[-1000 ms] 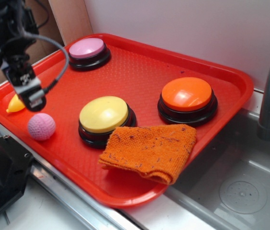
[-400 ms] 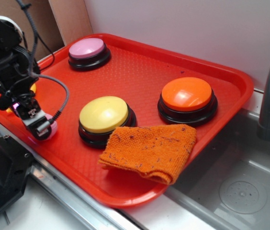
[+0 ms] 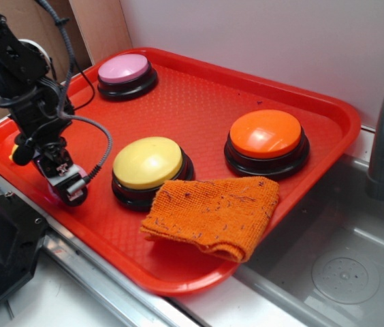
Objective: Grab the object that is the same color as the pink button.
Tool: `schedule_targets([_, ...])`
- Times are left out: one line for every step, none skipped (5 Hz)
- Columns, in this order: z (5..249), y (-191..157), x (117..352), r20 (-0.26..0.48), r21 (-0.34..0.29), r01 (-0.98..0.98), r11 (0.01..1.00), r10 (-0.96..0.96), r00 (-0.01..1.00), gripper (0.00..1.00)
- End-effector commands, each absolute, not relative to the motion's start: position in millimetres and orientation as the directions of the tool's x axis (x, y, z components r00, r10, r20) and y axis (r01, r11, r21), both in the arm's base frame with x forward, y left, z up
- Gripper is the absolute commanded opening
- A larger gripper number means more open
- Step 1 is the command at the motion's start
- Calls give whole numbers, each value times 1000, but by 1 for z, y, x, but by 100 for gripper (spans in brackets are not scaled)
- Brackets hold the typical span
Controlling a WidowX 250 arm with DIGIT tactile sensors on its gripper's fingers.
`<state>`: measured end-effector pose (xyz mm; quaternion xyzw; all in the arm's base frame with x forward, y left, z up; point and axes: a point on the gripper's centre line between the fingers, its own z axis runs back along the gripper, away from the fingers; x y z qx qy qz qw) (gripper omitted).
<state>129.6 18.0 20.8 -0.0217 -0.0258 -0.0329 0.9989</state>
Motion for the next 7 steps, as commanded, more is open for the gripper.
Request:
schedule_targets([39, 23, 132, 65, -45, -24, 999, 27, 998, 0])
schedule_targets([67, 29, 143, 64, -71, -117, 991, 121, 991, 0])
schedule_targets([99, 30, 166, 28, -45, -135, 990, 136, 990, 0])
schedule_targets([134, 32, 189, 62, -40, -159, 986, 161, 985, 0])
schedule_targets([167, 35, 211, 112, -12, -176, 984, 176, 978, 0])
schedule_targets([188, 34, 228, 160, 17, -148, 989, 143, 977, 0])
schedule_targets([183, 38, 229, 112, 24, -162, 987, 158, 981, 0])
